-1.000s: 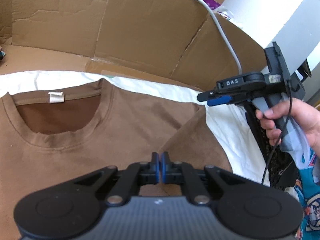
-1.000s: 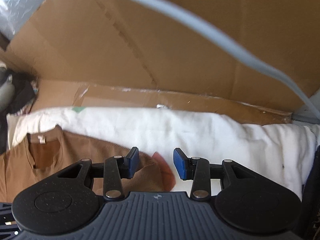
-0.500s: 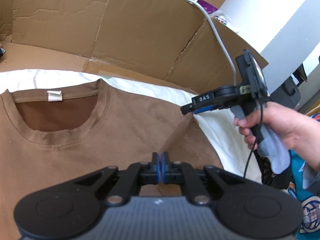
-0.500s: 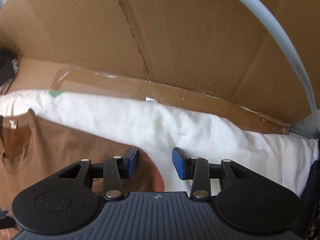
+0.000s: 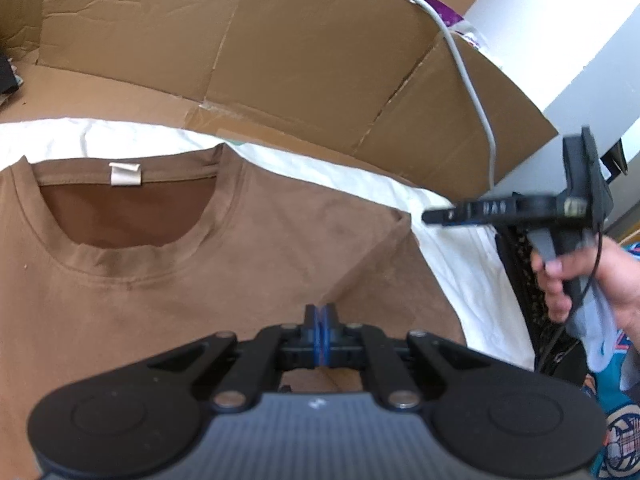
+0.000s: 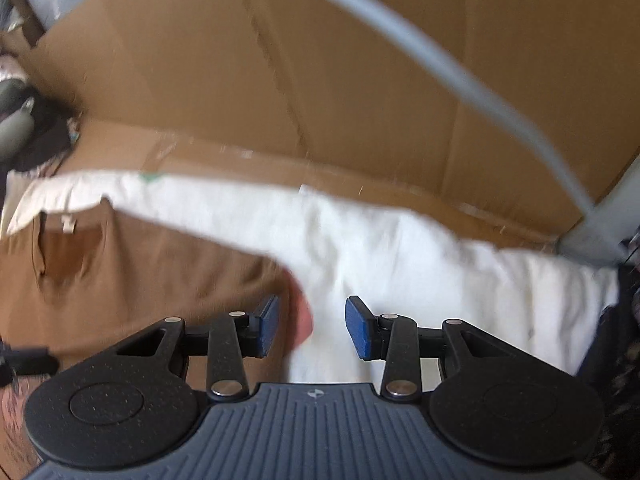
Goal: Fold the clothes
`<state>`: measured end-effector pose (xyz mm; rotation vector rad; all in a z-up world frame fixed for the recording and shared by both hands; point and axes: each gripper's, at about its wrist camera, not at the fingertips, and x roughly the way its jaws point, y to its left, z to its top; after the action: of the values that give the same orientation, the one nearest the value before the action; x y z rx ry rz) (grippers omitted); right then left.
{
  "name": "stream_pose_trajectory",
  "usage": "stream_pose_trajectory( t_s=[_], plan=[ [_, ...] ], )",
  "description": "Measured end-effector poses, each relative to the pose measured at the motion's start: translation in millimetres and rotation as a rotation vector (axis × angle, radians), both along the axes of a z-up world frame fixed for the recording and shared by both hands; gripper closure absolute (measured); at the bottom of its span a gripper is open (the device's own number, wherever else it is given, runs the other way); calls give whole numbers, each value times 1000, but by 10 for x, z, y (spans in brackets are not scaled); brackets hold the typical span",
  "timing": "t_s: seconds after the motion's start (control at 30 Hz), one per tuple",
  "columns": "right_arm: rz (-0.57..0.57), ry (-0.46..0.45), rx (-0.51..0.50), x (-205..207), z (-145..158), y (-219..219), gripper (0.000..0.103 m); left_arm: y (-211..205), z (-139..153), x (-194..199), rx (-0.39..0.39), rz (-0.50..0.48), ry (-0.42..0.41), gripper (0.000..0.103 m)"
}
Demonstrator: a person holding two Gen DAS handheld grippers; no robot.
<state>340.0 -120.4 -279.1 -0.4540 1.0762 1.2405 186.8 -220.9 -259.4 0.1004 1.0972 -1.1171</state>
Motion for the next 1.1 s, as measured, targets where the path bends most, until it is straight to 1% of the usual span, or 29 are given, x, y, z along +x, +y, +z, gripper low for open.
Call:
stream_pose_trajectory(
  t_s=[0.17,0.33,0.43,0.63,0.77,0.93,1.1],
  plan=[
    [15,-40,1,-107,-48,27,60,-12,-23,-8,4,1,-1,101],
    [22,-71,14,-204,-78,152,61,4,-39,-7,11,2,-6,101],
    [25,-89,11,-240,-116,201,61,33,-46,20,5,25,25,101],
    [-10,-76,15,-200,-174,233,62,18,-28,2,12,10,-4,101],
    [-29,-60,18,-176,-201,231,62,2,-103,16,62,11,-10,101],
    [-34,-37,21,-134,-210,225,62,-46,-216,132,81,38,-18,101],
    [-49,9,53,-76,-164,132,61,-59,-305,220,76,83,18,100]
  ],
)
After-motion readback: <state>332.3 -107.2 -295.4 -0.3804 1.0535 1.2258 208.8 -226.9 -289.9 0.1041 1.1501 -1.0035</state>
